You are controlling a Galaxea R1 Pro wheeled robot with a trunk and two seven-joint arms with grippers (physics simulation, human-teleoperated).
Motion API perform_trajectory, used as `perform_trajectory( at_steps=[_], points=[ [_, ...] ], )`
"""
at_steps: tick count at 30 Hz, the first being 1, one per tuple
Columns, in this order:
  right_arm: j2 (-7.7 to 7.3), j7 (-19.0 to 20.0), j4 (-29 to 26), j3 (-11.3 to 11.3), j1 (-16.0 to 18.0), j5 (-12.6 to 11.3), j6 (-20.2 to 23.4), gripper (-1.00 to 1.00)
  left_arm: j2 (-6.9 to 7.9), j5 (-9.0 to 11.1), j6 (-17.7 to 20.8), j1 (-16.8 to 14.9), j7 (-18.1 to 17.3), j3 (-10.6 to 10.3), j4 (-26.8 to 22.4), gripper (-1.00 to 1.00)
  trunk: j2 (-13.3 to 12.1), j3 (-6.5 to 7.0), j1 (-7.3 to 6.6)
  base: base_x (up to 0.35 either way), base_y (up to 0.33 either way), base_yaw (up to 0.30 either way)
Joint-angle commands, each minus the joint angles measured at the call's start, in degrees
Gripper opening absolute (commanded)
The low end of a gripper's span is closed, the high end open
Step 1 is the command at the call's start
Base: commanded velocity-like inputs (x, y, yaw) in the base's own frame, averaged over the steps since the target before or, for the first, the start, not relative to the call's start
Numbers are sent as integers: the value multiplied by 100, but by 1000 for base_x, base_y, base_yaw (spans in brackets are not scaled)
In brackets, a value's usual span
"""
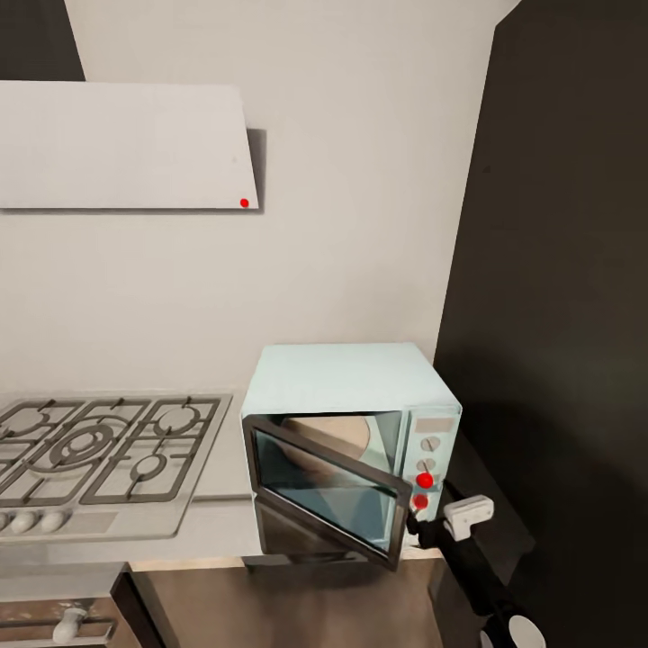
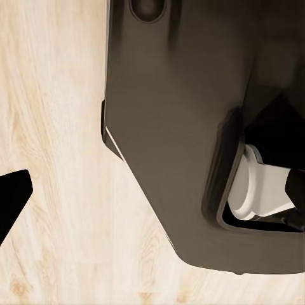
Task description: In the kitchen, take the popcorn bag from the countertop, put it into the microwave, and heat it until the popcorn is cooked so the cooked popcorn ends up inside the bag.
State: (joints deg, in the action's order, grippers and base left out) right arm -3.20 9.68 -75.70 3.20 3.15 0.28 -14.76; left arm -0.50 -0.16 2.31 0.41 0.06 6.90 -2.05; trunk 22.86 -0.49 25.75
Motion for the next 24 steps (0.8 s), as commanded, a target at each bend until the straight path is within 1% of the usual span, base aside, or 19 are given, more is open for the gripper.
perform_trajectory(
  at_steps=[1, 5, 8, 13, 18, 24],
  points=[
    [-12, 200, 4, 16, 1, 39, -18, 100, -2, -2, 24, 3, 2, 40, -15, 100, 5, -5, 3, 0, 0, 0],
    [-22, 915, 3, -190, 1, 49, -18, 100, -3, -2, 24, 3, 0, 40, -15, 100, 5, -5, 3, 0, 0, 0],
    [-23, 1257, 5, -233, 1, 51, -18, 100, -3, -2, 24, 3, -1, 40, -15, 100, 5, -5, 3, 0, 0, 0],
    [-23, 1440, 5, -235, 1, 56, -18, 100, -3, -2, 24, 3, -4, 40, -15, 100, 5, -5, 3, 0, 0, 0],
    [-24, 1850, 3, -233, 1, 68, -9, 100, -3, -2, 24, 3, -2, 40, -15, 100, 5, -5, 3, 0, 0, 0],
    [-40, 1958, 4, -216, 1, 69, 20, 100, -3, -2, 25, 3, -4, 40, -15, 100, 5, -5, 3, 0, 0, 0]
  ],
)
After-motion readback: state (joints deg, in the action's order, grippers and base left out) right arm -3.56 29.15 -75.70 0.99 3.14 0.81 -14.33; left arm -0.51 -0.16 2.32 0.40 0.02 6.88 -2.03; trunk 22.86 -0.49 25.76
